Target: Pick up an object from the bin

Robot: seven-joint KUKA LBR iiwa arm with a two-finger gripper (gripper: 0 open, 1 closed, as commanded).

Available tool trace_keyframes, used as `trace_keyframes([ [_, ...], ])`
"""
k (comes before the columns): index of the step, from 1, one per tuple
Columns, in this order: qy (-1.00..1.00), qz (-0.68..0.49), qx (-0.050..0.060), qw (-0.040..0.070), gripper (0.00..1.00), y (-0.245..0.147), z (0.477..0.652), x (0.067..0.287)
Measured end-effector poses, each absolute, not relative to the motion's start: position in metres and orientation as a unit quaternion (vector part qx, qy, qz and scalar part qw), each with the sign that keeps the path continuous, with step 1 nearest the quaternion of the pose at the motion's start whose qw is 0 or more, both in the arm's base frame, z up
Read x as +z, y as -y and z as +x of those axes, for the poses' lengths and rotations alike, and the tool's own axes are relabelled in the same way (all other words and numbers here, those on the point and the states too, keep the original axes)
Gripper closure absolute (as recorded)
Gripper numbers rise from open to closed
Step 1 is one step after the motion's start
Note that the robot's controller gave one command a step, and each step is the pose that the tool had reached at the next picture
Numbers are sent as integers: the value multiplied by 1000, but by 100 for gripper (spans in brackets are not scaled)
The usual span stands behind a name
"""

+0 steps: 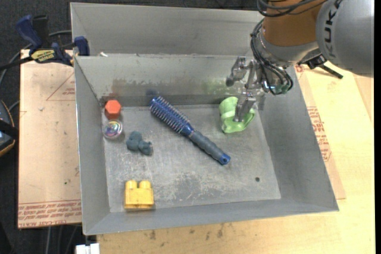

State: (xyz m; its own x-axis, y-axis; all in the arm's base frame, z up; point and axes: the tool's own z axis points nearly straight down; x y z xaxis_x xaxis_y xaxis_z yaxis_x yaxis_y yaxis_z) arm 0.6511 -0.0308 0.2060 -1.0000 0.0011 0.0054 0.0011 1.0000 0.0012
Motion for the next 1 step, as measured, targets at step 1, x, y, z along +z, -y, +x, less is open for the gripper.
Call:
trace_keyframes([
  [1, 991, 130, 1, -3, 0, -60, 622, 73],
])
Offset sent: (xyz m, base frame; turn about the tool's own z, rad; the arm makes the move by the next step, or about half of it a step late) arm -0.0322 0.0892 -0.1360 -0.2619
